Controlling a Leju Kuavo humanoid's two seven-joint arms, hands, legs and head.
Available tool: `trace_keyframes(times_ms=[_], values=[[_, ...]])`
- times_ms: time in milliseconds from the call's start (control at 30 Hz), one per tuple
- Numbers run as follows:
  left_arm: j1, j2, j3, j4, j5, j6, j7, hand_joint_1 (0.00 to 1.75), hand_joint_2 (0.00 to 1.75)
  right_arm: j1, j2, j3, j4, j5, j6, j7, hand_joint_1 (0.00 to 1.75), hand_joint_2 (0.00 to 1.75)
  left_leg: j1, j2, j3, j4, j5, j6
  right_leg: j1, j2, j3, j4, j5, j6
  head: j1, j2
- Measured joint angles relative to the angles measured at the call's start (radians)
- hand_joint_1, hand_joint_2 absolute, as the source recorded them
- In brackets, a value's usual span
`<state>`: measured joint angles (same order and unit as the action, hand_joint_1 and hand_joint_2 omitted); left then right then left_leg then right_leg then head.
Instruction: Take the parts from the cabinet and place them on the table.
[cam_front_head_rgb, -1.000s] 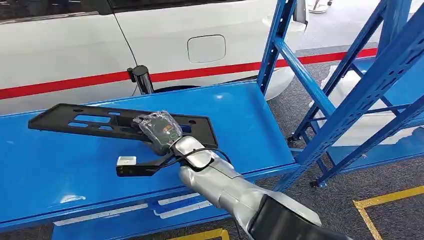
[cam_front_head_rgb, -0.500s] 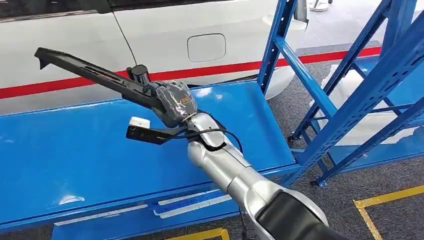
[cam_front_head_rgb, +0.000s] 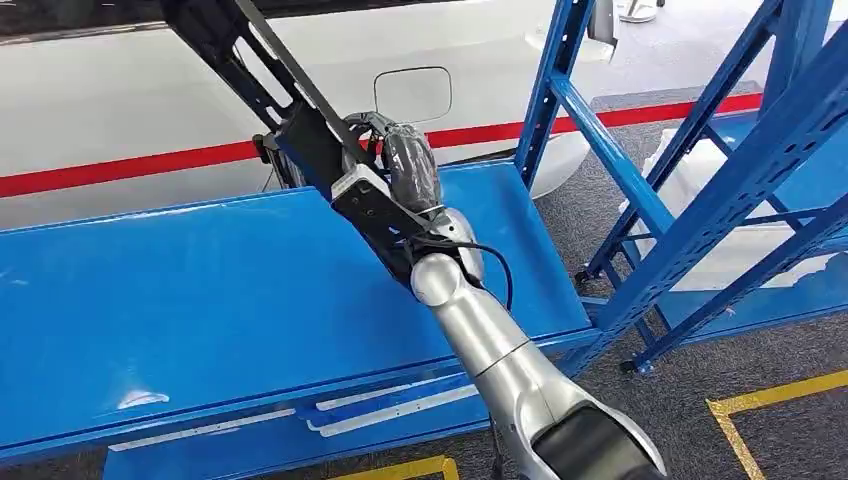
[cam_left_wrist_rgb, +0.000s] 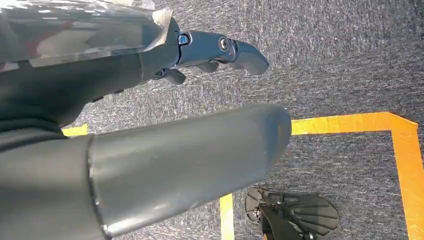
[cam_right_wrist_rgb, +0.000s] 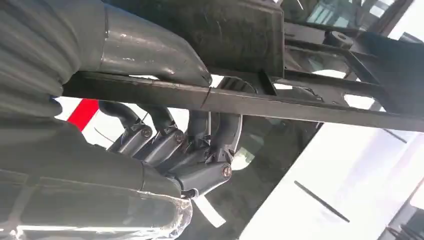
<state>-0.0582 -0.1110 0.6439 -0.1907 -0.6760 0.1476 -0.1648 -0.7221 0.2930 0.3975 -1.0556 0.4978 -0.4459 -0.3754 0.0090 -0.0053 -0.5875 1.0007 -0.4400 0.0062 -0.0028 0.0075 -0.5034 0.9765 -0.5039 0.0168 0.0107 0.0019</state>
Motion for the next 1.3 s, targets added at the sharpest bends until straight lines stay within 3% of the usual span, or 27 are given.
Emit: trace_keyframes(times_ms=[100, 267, 833, 1300], values=[[0.0, 0.0, 0.0, 0.0, 0.0, 0.0, 0.0, 0.0, 0.0, 0.005, 0.0, -0.005, -0.012, -0.007, 0.005, -0.002, 1.75, 1.75, 0.0, 0.0, 0.0, 0.0, 0.0, 0.0, 0.0, 0.0, 0.0, 0.0, 0.0, 0.0, 0.0, 0.0], [0.0, 0.0, 0.006, 0.0, 0.0, 0.001, 0.0, 0.0, 0.0, 0.028, -0.006, -0.036, -0.067, -0.195, 0.099, -0.031, 1.75, 1.75, 0.0, 0.0, -0.001, 0.0, 0.0, 0.0, 0.0, 0.0, -0.001, 0.0, 0.0, 0.0, 0.0, 0.0], [0.001, -0.001, 0.045, 0.0, 0.003, 0.013, 0.0, 0.0, 0.0, 0.093, -0.082, -0.154, -0.274, -0.587, 0.196, -0.041, 1.75, 1.75, 0.0, 0.0, -0.001, 0.0, 0.0, 0.0, 0.0, 0.0, -0.001, 0.0, 0.0, 0.0, 0.0, 0.0], [0.001, -0.001, 0.05, 0.0, -0.008, -0.006, -0.049, 0.0, 0.0, 0.164, -0.127, -0.167, -0.352, -0.649, 0.203, -0.065, 1.75, 1.75, 0.0, 0.0, -0.001, 0.0, 0.0, 0.0, 0.0, 0.0, -0.001, 0.0, 0.0, 0.0, 0.0, 0.0]])
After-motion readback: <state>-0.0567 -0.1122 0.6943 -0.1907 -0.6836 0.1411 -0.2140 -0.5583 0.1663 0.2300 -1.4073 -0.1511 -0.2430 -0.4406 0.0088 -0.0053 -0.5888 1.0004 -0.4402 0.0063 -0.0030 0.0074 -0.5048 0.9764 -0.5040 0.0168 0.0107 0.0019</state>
